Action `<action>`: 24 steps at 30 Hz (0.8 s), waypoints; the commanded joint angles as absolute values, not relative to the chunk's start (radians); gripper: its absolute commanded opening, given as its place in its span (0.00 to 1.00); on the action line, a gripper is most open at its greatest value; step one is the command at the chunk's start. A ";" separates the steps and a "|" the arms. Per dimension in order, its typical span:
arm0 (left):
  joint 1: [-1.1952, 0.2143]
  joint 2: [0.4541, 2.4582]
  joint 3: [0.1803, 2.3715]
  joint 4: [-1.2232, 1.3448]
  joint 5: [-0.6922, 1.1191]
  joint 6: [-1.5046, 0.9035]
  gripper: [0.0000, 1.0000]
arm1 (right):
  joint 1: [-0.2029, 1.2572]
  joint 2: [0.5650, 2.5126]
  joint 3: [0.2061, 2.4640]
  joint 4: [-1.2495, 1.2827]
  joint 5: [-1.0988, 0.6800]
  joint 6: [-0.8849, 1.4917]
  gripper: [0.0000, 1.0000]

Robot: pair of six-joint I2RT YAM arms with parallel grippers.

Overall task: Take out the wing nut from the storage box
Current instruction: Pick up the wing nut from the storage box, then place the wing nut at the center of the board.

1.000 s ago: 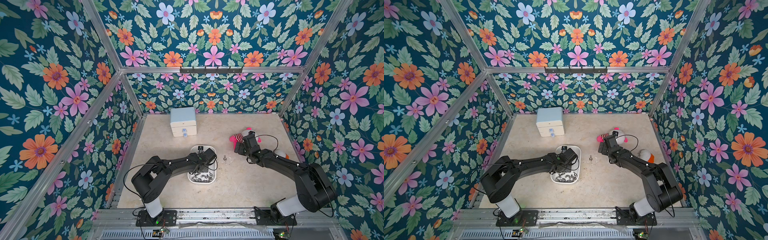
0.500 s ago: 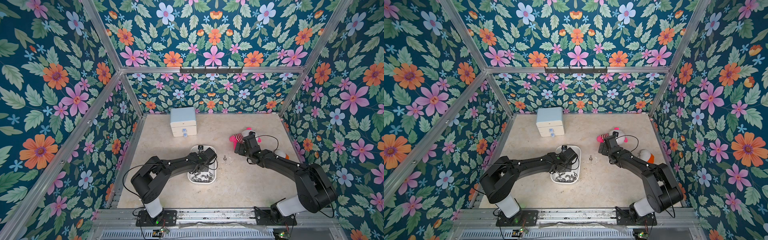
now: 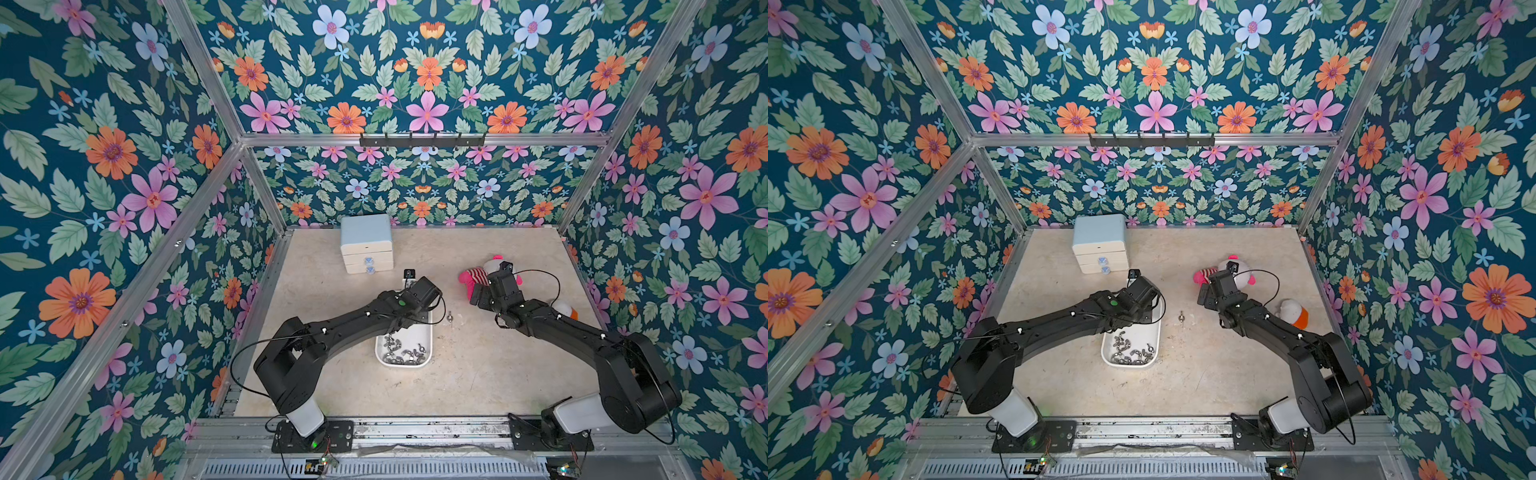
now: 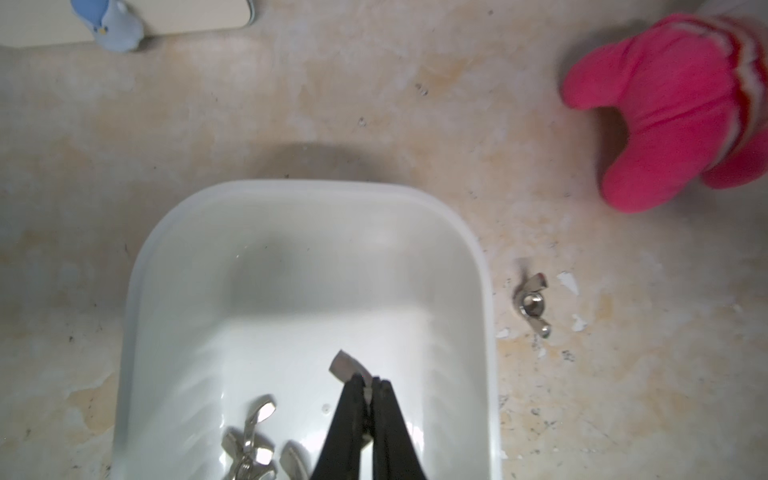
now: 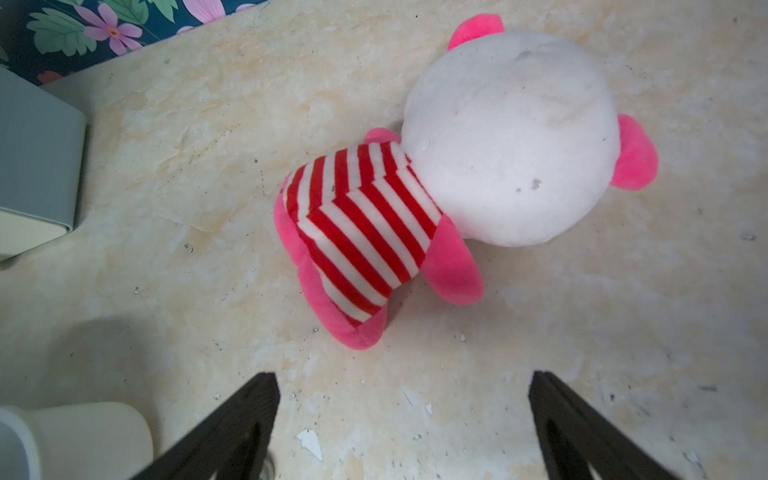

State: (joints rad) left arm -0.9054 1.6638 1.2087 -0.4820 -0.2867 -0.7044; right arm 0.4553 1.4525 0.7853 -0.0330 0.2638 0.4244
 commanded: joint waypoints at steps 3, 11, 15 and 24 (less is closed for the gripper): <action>-0.924 1.703 1.322 -0.505 -0.306 -0.644 0.02 | 0.453 1.432 0.804 -0.071 0.308 0.428 0.99; -0.952 1.798 1.452 -0.505 -0.285 -0.615 0.02 | 0.389 1.388 0.775 -0.089 0.304 0.424 0.99; -0.966 1.859 1.520 -0.504 -0.272 -0.604 0.02 | 0.350 1.367 0.756 -0.090 0.295 0.415 0.99; -0.980 1.982 1.652 -0.504 -0.246 -0.592 0.01 | 0.312 1.359 0.751 -0.098 0.293 0.395 0.99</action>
